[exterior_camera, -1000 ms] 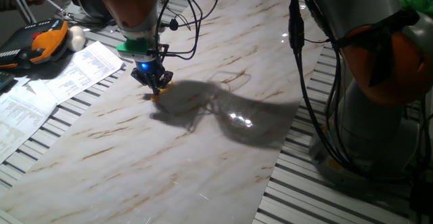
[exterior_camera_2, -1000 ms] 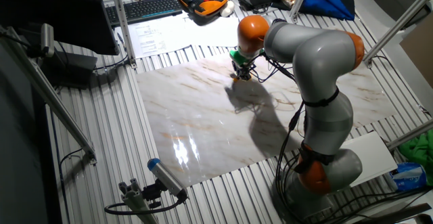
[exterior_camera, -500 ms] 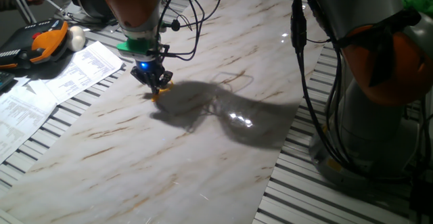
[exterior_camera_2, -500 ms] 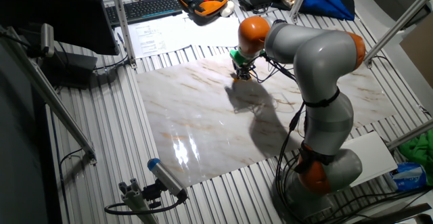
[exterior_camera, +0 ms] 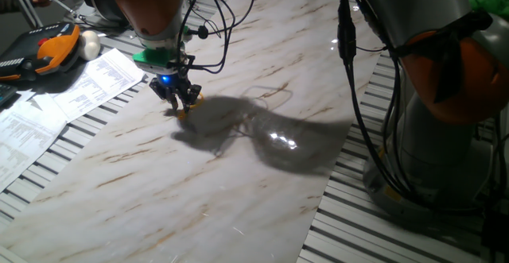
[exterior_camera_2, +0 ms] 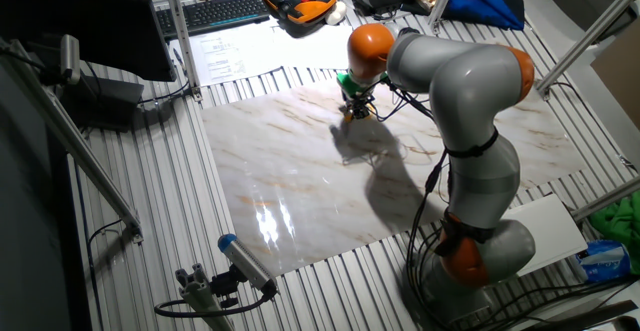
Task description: Remove the bubble ring from the ball
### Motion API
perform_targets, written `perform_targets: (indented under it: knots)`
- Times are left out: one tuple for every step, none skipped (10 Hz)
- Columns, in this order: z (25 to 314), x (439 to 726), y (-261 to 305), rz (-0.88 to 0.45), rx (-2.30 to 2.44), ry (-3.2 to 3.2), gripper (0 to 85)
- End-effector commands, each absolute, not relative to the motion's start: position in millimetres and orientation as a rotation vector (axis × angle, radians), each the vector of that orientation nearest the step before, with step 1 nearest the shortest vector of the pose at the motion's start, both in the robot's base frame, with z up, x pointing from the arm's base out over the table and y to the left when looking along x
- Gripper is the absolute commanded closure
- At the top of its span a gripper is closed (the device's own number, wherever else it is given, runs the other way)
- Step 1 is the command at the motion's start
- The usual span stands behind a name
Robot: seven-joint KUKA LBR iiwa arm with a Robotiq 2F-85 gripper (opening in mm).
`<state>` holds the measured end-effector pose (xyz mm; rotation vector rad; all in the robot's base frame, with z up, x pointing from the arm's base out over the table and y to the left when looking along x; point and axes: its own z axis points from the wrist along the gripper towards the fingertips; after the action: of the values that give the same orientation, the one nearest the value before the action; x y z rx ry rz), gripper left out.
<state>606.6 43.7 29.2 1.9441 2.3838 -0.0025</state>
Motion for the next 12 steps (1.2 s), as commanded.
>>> perform_targets:
  knots:
    - [27.8,606.1,44.0,-0.003,1.944,2.384,51.0]
    - [26.2,605.9,44.3,-0.006,1.945,2.389,51.0]
    - [25.4,605.5,44.5,-0.007,1.944,2.391,51.0]
    - [25.0,605.1,44.6,-0.013,1.942,2.389,51.0]
    - [24.4,605.1,44.4,-0.016,1.941,2.391,51.0]
    - [23.4,605.0,43.8,-0.021,1.932,2.399,51.0]
    - [22.2,604.9,42.2,-0.023,1.924,2.41,68.0]
    - [21.1,604.8,40.7,-0.016,1.915,2.419,68.0]
    - [20.6,604.7,40.5,-0.019,1.91,2.427,68.0]
    - [20.3,604.1,40.3,-0.023,1.894,2.442,85.0]
    - [20.1,603.1,40.0,-0.018,1.881,2.456,85.0]
    - [21.7,602.7,40.2,-0.009,1.873,2.465,85.0]
